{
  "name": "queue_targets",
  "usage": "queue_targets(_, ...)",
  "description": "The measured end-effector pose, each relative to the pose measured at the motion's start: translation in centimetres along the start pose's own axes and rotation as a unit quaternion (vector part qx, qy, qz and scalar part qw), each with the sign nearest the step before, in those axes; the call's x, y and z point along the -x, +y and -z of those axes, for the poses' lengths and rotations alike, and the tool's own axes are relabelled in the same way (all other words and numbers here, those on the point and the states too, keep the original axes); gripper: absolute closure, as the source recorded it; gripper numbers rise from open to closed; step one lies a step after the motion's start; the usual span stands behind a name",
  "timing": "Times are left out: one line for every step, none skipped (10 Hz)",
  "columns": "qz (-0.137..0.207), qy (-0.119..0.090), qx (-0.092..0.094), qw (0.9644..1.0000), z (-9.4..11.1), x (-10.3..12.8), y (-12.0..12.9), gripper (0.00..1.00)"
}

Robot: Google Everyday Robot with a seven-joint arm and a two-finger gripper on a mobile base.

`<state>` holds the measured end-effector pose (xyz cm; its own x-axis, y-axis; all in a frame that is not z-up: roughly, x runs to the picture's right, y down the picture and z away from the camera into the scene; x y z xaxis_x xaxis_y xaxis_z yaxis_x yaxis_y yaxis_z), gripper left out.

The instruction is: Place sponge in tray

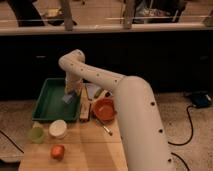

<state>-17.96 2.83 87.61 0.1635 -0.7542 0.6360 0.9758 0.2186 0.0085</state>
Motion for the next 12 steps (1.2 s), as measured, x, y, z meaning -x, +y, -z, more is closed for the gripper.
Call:
queue_targets(0.000,-0.001,-0.001,1.0000,-0.14,-0.06,-0.11,0.98)
queue_targets(0.002,-0.002,-0.003,1.0000,-0.32,-0.12,-0.30,0.98)
queue_targets(0.001,-0.002,-0.006,1.0000,-0.34,-0.23,-0.25,0.98)
queue_targets(0.001,-0.002,-0.008,1.0000,-0.43,-0.32,-0.21,0.98)
queue_targets(0.000,-0.002,-0.011,0.9999,-0.52,-0.37,-0.22,0.98)
queue_targets(-0.001,-0.003,-0.012,0.9999,-0.59,-0.44,-0.19,0.98)
queue_targets(-0.003,-0.003,-0.014,0.9999,-0.68,-0.52,-0.22,0.98)
queue_targets(-0.004,-0.004,-0.016,0.9998,-0.77,-0.57,-0.28,0.98)
queue_targets(-0.005,-0.005,-0.018,0.9998,-0.83,-0.69,-0.22,0.98)
queue_targets(-0.006,-0.005,-0.021,0.9998,-0.90,-0.80,-0.17,0.98)
queue_targets(-0.006,-0.006,-0.022,0.9997,-0.95,-0.84,-0.18,0.98)
queue_targets(-0.008,-0.007,-0.023,0.9997,-1.04,-0.89,-0.25,0.96)
